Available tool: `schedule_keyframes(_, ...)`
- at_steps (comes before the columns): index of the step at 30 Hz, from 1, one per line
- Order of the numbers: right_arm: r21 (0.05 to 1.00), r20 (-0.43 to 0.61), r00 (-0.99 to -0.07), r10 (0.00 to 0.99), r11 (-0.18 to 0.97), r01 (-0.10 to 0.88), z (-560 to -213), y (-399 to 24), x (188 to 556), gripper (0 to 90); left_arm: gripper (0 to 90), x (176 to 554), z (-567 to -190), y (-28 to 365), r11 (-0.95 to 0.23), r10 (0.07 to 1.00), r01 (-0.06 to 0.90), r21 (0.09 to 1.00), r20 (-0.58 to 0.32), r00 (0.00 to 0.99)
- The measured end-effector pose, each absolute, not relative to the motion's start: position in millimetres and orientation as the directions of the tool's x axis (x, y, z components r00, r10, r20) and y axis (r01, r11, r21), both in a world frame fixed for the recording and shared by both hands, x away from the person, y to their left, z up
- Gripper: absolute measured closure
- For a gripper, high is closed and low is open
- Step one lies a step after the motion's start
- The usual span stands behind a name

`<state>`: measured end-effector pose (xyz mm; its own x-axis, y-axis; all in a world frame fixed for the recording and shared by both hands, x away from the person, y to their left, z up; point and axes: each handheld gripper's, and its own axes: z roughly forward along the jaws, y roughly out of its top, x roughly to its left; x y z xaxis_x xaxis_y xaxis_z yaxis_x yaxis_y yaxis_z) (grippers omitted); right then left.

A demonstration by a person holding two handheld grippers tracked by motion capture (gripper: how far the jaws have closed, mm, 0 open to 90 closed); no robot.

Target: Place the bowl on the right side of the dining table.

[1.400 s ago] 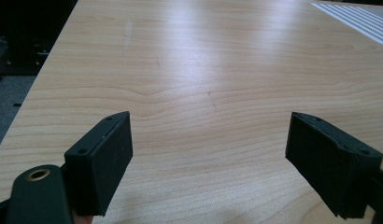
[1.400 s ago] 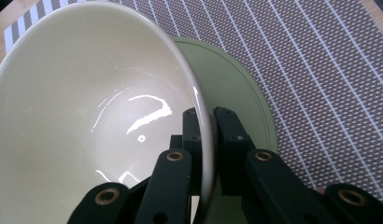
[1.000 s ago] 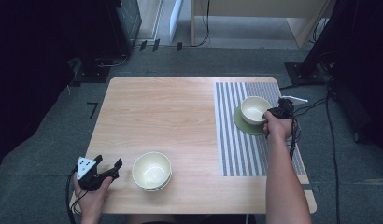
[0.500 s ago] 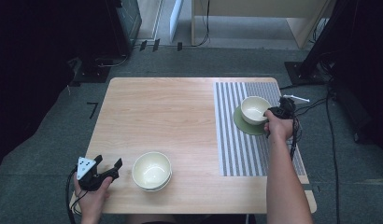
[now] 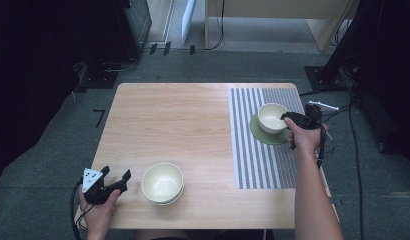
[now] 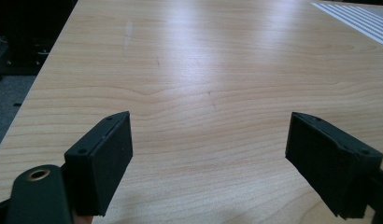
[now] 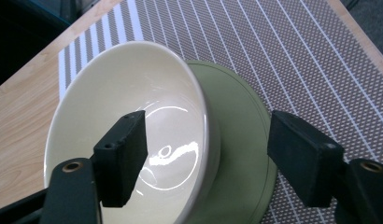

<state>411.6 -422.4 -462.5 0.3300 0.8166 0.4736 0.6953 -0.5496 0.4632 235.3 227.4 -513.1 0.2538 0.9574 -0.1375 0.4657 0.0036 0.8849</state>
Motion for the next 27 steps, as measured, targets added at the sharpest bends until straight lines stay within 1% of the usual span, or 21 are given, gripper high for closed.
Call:
schedule_keyframes(5,0.509,0.457,0.29,0.841,-0.514,0.69,-460,-421,405,27.8,14.1,235,-513,227,0.003,0.958,0.466,0.885,-0.136,0.253)
schedule_keyframes(8,0.543,0.424,0.268,0.865,-0.48,0.689,-459,-418,401,28.0,14.2,235,-513,227,0.003,0.958,0.465,0.885,-0.136,0.253)
schedule_keyframes(12,0.6,0.419,0.22,0.881,-0.45,0.661,-457,-415,393,25.5,14.2,235,-513,227,0.003,0.958,0.466,0.885,-0.136,0.253)
schedule_keyframes(13,0.61,0.428,0.208,0.879,-0.451,0.651,-456,-414,391,24.0,14.1,235,-513,227,0.003,0.958,0.466,0.885,-0.137,0.253)
schedule_keyframes(15,0.649,0.444,0.176,0.878,-0.451,0.613,-455,-413,386,17.9,14.2,235,-513,227,0.003,0.958,0.466,0.885,-0.136,0.253)
schedule_keyframes(16,0.663,0.441,0.164,0.883,-0.443,0.604,-454,-412,384,16.8,14.1,235,-513,227,0.003,0.958,0.466,0.885,-0.137,0.253)
schedule_keyframes(18,0.689,0.43,0.137,0.893,-0.422,0.59,-453,-410,381,11.6,14.2,235,-513,227,0.003,0.958,0.466,0.885,-0.136,0.253)
schedule_keyframes(21,0.739,0.388,0.11,0.915,-0.38,0.556,-450,-406,376,9.3,14.2,235,-513,227,0.004,0.958,0.466,0.885,-0.137,0.253)
schedule_keyframes(26,0.771,0.4,0.082,0.913,-0.383,0.509,-447,-402,368,0.6,14.2,235,-513,228,0.006,0.957,0.467,0.884,-0.14,0.253)
schedule_keyframes(27,0.775,0.41,0.075,0.909,-0.39,0.497,-447,-401,366,0.0,14.1,235,-513,228,0.006,0.957,0.467,0.884,-0.14,0.253)
